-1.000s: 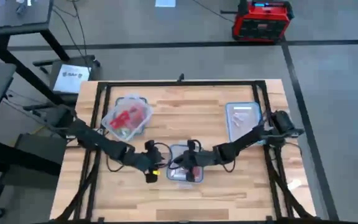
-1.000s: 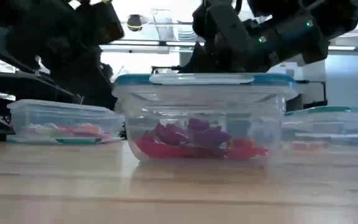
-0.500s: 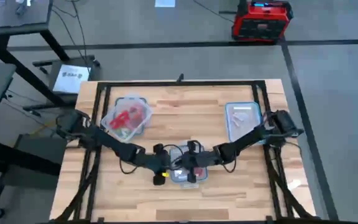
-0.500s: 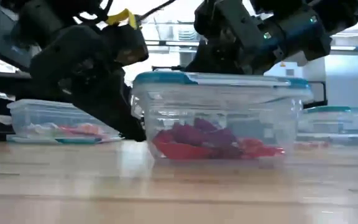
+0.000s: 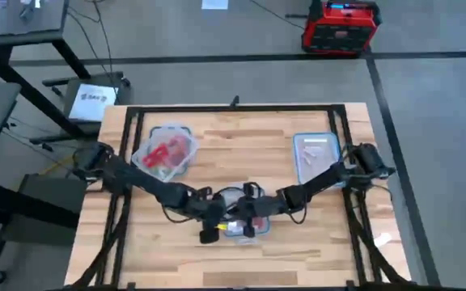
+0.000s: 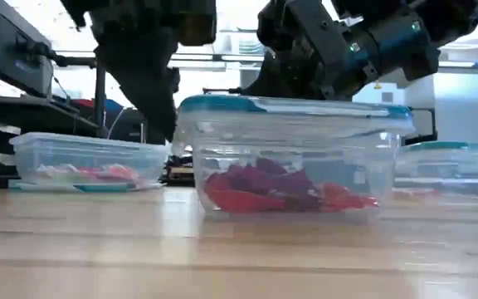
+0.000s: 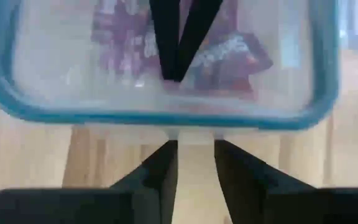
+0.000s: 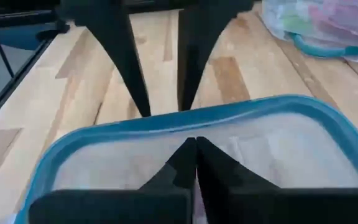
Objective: Sort candy
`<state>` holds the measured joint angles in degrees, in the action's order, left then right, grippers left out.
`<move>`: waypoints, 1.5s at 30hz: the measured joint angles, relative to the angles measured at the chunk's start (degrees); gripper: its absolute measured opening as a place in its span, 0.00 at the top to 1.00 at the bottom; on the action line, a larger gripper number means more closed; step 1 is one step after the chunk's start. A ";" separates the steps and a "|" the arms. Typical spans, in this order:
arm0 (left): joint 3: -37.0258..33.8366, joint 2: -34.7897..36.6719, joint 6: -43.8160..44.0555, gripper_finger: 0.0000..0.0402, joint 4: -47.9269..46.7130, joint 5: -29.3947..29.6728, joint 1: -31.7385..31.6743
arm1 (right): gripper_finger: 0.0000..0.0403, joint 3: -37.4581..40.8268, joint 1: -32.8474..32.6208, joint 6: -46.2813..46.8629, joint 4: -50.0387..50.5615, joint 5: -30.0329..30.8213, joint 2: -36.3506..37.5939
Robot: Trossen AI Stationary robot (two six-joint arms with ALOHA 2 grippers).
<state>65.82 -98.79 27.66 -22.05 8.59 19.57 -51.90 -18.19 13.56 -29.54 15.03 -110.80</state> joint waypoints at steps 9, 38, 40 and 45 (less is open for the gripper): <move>-0.10 -7.24 -3.80 0.77 6.51 0.59 -2.16 | 1.00 -0.03 0.63 1.24 -0.66 -1.13 -1.35; 5.72 2.40 7.48 0.77 -18.41 11.98 5.35 | 1.00 -0.02 -2.79 -3.46 12.75 3.91 17.77; 5.81 4.43 6.89 0.77 -17.27 15.91 5.41 | 1.00 -0.04 -3.96 -0.35 18.16 4.10 21.68; 5.83 6.68 0.18 0.77 -8.00 20.40 3.18 | 1.00 -0.11 -6.95 9.72 29.95 4.43 26.18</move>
<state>71.65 -92.12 27.84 -30.05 28.99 22.74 -52.01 -25.14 23.29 0.41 19.46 -84.63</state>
